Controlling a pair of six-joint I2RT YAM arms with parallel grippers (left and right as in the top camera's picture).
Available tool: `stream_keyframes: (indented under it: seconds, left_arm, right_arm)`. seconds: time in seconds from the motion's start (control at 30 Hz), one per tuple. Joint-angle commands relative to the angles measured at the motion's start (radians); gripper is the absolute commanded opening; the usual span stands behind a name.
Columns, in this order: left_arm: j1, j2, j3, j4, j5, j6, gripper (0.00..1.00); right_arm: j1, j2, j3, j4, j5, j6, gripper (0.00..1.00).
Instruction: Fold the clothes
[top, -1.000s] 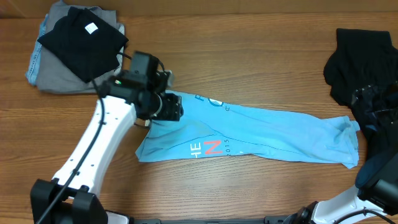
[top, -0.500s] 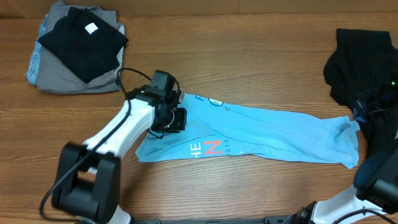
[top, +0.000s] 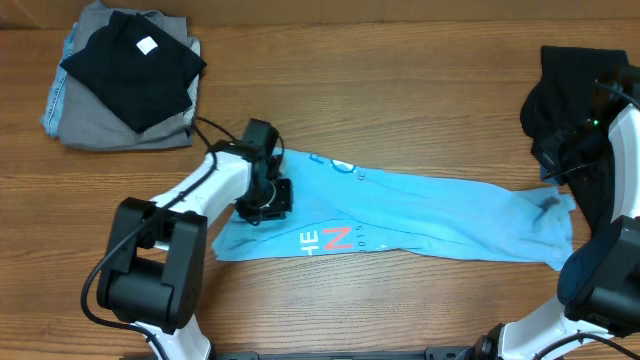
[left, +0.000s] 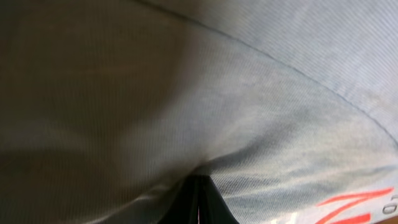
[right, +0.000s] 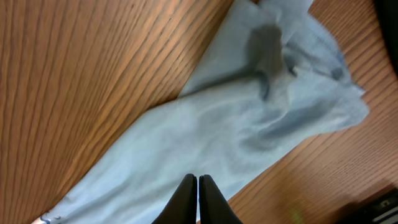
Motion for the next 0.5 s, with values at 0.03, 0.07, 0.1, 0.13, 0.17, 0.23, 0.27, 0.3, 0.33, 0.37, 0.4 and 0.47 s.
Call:
stream_keyframes:
  seconds: [0.03,0.07,0.1,0.13,0.17,0.23,0.27,0.3,0.33,0.37,0.4,0.47]
  left_arm:
    - [0.109,0.034,-0.014,-0.036,-0.177,-0.024,0.04]
    - [0.132,0.034,-0.014,-0.042,-0.182,-0.024,0.04]
    - [0.158,0.034,-0.014,-0.051,-0.195,-0.032,0.04]
    - [0.182,0.034,-0.014,-0.060,-0.213,-0.047,0.04]
    - [0.209,0.034,-0.014,-0.072,-0.234,-0.062,0.04]
    - [0.257,0.034,-0.014,-0.089,-0.259,-0.068,0.04]
    - [0.278,0.034,-0.014,-0.097,-0.266,-0.068,0.04]
    - [0.302,0.034,-0.013,-0.105,-0.274,-0.068,0.04]
    - [0.321,0.033,-0.013,-0.109,-0.285,-0.068,0.04]
    - [0.341,0.033,-0.013,-0.113,-0.296,-0.068,0.04]
    - [0.362,0.033,-0.013,-0.113,-0.303,-0.068,0.04]
    - [0.397,0.033,-0.011,-0.114,-0.303,-0.069,0.04]
  right_arm:
    - [0.016,-0.010,-0.059,0.026,0.006,0.048,0.06]
    - [0.019,-0.010,-0.079,0.042,-0.001,0.048,0.06]
    - [0.022,-0.010,-0.098,0.057,-0.007,0.048,0.06]
    - [0.024,-0.010,-0.122,0.074,-0.014,0.048,0.06]
    - [0.026,-0.010,-0.143,0.090,-0.018,0.048,0.06]
    - [0.028,-0.010,-0.187,0.123,-0.018,0.048,0.07]
    - [0.028,-0.010,-0.203,0.134,-0.018,0.048,0.07]
    - [0.028,-0.010,-0.223,0.149,-0.017,0.047,0.07]
    - [0.028,-0.010,-0.237,0.160,-0.017,0.047,0.08]
    - [0.028,-0.010,-0.247,0.168,-0.017,0.047,0.09]
    - [0.028,-0.010,-0.257,0.175,-0.017,0.043,0.09]
    - [0.028,-0.010,-0.265,0.182,-0.017,0.043,0.10]
